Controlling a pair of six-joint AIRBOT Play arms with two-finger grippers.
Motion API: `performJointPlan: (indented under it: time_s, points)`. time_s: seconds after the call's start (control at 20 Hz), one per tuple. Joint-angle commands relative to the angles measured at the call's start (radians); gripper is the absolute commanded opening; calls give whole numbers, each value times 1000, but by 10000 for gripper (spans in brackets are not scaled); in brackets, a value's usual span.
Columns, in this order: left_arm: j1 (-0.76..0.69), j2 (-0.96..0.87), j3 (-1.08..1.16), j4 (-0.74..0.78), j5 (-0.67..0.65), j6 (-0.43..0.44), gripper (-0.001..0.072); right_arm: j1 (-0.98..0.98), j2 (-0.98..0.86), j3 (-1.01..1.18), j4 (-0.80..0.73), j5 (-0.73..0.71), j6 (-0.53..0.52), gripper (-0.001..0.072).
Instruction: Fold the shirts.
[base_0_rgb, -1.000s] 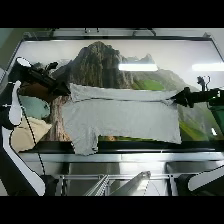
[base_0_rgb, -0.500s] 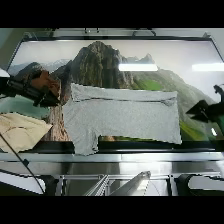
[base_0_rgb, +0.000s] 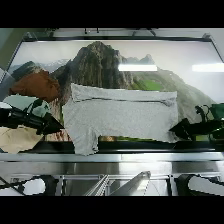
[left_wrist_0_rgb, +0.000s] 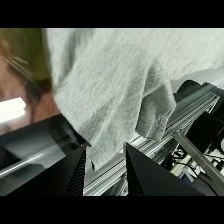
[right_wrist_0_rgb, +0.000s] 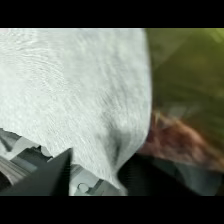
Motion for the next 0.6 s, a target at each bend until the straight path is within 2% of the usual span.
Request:
performJointPlan:
  time_s: [0.0,0.2,0.4,0.55]
  points:
    - [-26,58,-144,-3,89,5,254,54,-9,-32,72,-85,-60,22]
    - [-149,59,-213,-10,209,5,273,50,-3,-31,97,-80,-59,15]
    - [-248,59,-215,-6,209,5,274,50,-3,-31,97,-77,-59,15]
    - [-264,59,-214,-6,216,5,274,50,-3,-32,100,-77,-59,15]
